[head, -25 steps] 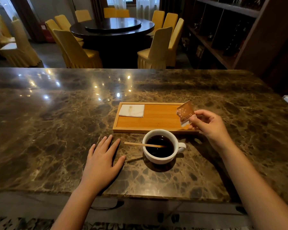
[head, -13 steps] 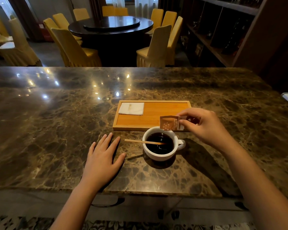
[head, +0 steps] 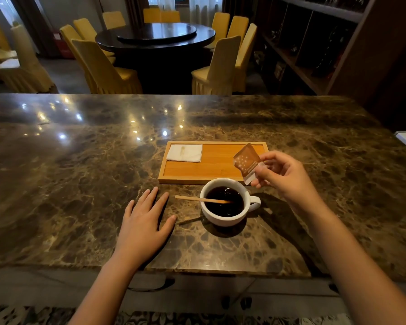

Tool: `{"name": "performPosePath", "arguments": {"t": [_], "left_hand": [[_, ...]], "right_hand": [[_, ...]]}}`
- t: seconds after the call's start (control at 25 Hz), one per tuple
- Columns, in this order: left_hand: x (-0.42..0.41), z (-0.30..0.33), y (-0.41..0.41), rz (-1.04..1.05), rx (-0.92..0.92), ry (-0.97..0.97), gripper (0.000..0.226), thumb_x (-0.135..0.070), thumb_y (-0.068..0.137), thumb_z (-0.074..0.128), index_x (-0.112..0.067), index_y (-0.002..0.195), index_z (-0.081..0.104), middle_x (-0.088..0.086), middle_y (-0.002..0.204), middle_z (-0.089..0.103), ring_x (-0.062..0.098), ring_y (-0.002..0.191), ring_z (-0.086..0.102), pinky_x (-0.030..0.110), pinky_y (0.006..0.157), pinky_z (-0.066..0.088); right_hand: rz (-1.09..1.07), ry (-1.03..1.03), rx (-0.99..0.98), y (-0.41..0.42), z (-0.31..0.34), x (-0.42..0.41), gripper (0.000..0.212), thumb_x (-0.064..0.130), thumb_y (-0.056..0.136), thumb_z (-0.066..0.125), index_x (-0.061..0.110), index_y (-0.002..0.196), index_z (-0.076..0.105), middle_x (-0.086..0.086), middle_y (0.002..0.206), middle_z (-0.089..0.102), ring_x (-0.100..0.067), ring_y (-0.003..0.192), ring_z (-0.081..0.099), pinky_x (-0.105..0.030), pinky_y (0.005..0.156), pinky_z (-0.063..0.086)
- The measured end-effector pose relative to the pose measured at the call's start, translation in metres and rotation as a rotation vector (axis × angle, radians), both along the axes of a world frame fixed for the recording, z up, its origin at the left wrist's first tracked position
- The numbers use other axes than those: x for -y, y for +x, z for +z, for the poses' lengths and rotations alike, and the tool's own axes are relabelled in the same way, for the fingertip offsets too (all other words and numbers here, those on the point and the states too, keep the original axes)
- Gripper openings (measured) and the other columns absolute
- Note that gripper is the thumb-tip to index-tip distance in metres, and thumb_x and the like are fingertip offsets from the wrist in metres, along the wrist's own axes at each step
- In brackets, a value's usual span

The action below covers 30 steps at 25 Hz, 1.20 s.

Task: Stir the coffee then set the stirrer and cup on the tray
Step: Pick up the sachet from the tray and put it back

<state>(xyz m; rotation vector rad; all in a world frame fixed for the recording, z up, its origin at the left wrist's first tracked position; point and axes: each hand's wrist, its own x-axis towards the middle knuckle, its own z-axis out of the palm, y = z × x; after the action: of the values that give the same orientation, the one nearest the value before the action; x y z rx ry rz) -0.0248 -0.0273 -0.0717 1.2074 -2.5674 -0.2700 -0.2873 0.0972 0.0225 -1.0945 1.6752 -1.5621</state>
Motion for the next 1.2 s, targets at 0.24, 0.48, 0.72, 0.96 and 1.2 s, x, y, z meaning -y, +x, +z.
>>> {"name": "performPosePath", "arguments": {"t": [0.24, 0.48, 0.72, 0.96, 1.2], "left_hand": [[-0.001, 0.001, 0.000, 0.000, -0.007, 0.001, 0.070, -0.063, 0.078, 0.018, -0.028, 0.139, 0.024, 0.003, 0.150, 0.019, 0.013, 0.137, 0.008, 0.045, 0.112, 0.005], [0.000, 0.000, 0.000, -0.001, -0.016, -0.001, 0.069, -0.063, 0.079, 0.019, -0.028, 0.139, 0.025, 0.003, 0.150, 0.020, 0.011, 0.136, 0.006, 0.044, 0.111, 0.005], [0.000, 0.000, 0.000, 0.004, -0.019, 0.000, 0.069, -0.063, 0.079, 0.020, -0.029, 0.139, 0.025, 0.002, 0.150, 0.019, 0.011, 0.136, 0.006, 0.043, 0.111, 0.005], [-0.001, 0.002, -0.001, 0.007, -0.035, -0.003, 0.068, -0.063, 0.079, 0.021, -0.029, 0.139, 0.026, 0.002, 0.150, 0.020, 0.009, 0.134, 0.004, 0.043, 0.111, 0.006], [-0.001, 0.001, 0.000, 0.006, -0.019, -0.001, 0.068, -0.063, 0.079, 0.020, -0.031, 0.139, 0.023, 0.001, 0.150, 0.018, 0.008, 0.134, 0.003, 0.042, 0.111, 0.004]], "right_hand": [[-0.159, -0.117, 0.592, -0.016, -0.006, 0.011, 0.015, 0.002, 0.091, 0.049, 0.011, 0.083, 0.058, -0.003, 0.061, 0.074, -0.008, 0.055, 0.069, -0.014, 0.051, 0.056], [-0.450, 0.132, 0.116, -0.037, -0.025, 0.027, 0.012, 0.015, 0.085, 0.064, 0.014, 0.096, 0.067, -0.001, 0.089, 0.065, -0.011, 0.071, 0.057, -0.025, 0.064, 0.050], [-0.545, 0.308, -0.278, -0.048, -0.043, 0.045, 0.011, 0.016, 0.084, 0.064, 0.012, 0.093, 0.069, -0.005, 0.095, 0.066, -0.015, 0.086, 0.056, -0.032, 0.075, 0.049], [-0.659, 0.374, -0.646, -0.048, -0.052, 0.056, 0.009, 0.017, 0.084, 0.060, 0.015, 0.093, 0.060, -0.005, 0.087, 0.069, -0.025, 0.085, 0.061, -0.044, 0.094, 0.037], [-0.524, 0.414, -0.926, -0.050, -0.058, 0.057, 0.026, 0.025, 0.086, 0.060, 0.019, 0.111, 0.061, -0.006, 0.111, 0.062, -0.024, 0.106, 0.053, -0.043, 0.095, 0.033]]}}
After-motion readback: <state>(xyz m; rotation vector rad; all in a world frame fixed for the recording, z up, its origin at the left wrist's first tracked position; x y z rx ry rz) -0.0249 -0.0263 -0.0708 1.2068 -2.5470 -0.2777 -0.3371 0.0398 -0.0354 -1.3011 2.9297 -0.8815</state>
